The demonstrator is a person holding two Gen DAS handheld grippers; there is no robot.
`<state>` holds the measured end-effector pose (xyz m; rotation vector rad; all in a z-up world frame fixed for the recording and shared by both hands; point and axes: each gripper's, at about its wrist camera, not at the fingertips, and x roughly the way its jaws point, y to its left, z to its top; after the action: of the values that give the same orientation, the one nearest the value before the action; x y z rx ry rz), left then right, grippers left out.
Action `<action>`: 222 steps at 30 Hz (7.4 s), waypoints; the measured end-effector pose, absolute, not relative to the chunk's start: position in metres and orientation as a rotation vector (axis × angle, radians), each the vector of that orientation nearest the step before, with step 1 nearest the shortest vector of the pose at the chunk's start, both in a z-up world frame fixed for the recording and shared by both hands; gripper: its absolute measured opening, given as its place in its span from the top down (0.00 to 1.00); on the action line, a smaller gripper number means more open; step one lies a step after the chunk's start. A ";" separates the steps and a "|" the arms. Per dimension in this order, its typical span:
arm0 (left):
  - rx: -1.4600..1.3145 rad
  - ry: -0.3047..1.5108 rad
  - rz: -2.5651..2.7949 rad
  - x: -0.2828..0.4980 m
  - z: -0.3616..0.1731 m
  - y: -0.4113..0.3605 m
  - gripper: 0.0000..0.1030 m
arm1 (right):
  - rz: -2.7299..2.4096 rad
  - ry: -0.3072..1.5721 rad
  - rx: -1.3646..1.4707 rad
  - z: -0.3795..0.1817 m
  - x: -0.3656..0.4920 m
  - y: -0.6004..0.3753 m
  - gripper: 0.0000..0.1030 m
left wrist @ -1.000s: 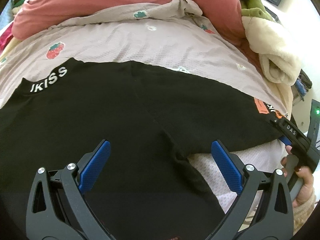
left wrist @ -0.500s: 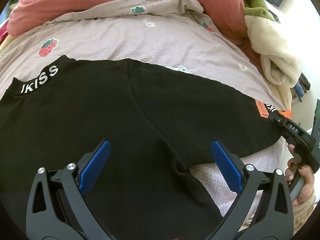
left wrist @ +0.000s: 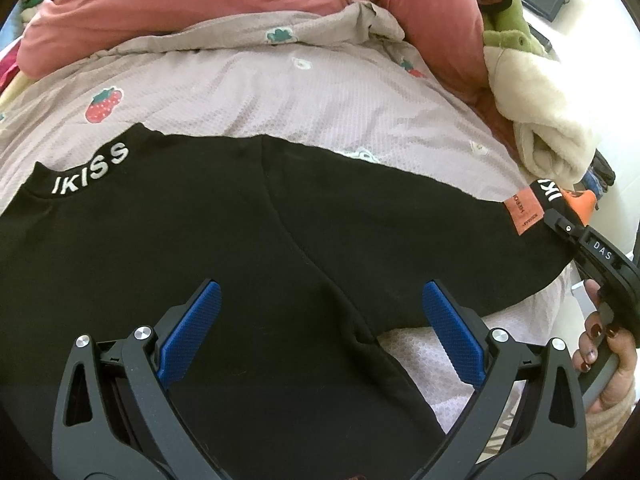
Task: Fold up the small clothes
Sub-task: 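Lift the sleeve with the right tool and carry it across the shirt body, then lay the cuff on the shirt body and open the right tool, then move the left tool to the other sleeve's orange cuff, then grasp the orange cuff with the left tool and lift the sleeve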
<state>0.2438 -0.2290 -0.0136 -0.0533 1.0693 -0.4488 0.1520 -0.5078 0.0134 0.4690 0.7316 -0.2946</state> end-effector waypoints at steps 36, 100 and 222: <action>-0.187 0.931 -0.240 0.219 0.036 -0.059 0.08 | 0.217 0.714 0.307 0.088 0.217 -0.290 0.83; -0.350 0.925 -0.078 0.212 0.024 0.046 1.00 | 0.225 0.903 0.148 0.022 0.215 -0.268 0.59; -0.348 1.008 0.548 0.105 -0.031 0.306 0.33 | 0.824 0.952 -0.306 -0.001 0.187 0.113 0.17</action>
<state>0.1055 0.3059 -0.0309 -0.3479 1.0082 0.5476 0.1871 0.1128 -0.0014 -0.3060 0.9525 0.8243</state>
